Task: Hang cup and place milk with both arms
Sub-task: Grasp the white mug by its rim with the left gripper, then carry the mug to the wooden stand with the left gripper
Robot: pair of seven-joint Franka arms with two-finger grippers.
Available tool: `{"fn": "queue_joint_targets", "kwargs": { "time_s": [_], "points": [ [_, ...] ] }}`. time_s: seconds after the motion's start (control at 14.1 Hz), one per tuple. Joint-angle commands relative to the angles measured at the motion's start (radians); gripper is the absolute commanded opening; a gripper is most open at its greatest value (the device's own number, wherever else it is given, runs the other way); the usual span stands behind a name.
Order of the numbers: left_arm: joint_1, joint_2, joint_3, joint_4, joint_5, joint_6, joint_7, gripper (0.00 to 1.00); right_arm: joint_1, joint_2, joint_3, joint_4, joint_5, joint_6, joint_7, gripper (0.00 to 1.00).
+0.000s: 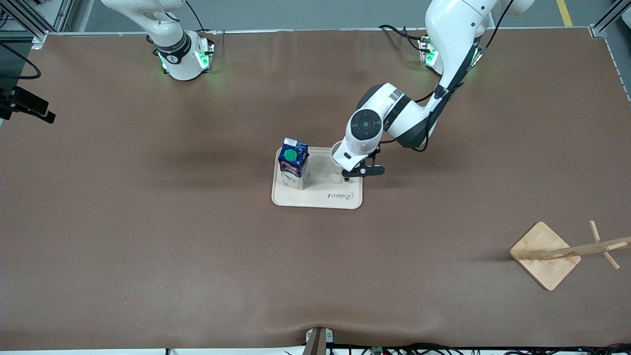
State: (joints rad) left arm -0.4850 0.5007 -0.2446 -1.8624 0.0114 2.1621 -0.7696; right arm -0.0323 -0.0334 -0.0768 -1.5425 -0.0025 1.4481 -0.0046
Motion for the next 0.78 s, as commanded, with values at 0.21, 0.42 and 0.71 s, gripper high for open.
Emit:
{"fn": "queue_joint_targets", "kwargs": {
  "time_s": [0.21, 0.42, 0.71],
  "points": [
    [0.014, -0.08, 0.013, 0.094, 0.021, -0.1, -0.007, 0.0, -0.009, 0.017, 0.006, 0.03, -0.01, -0.014, -0.003, 1.0],
    [0.089, -0.119, 0.015, 0.193, 0.041, -0.192, 0.019, 0.0, -0.003, 0.017, 0.006, 0.035, -0.008, -0.017, -0.003, 1.0],
    [0.224, -0.191, 0.016, 0.27, 0.041, -0.274, 0.176, 0.0, -0.003, 0.017, 0.006, 0.036, -0.008, -0.018, -0.001, 1.0]
  ]
}}
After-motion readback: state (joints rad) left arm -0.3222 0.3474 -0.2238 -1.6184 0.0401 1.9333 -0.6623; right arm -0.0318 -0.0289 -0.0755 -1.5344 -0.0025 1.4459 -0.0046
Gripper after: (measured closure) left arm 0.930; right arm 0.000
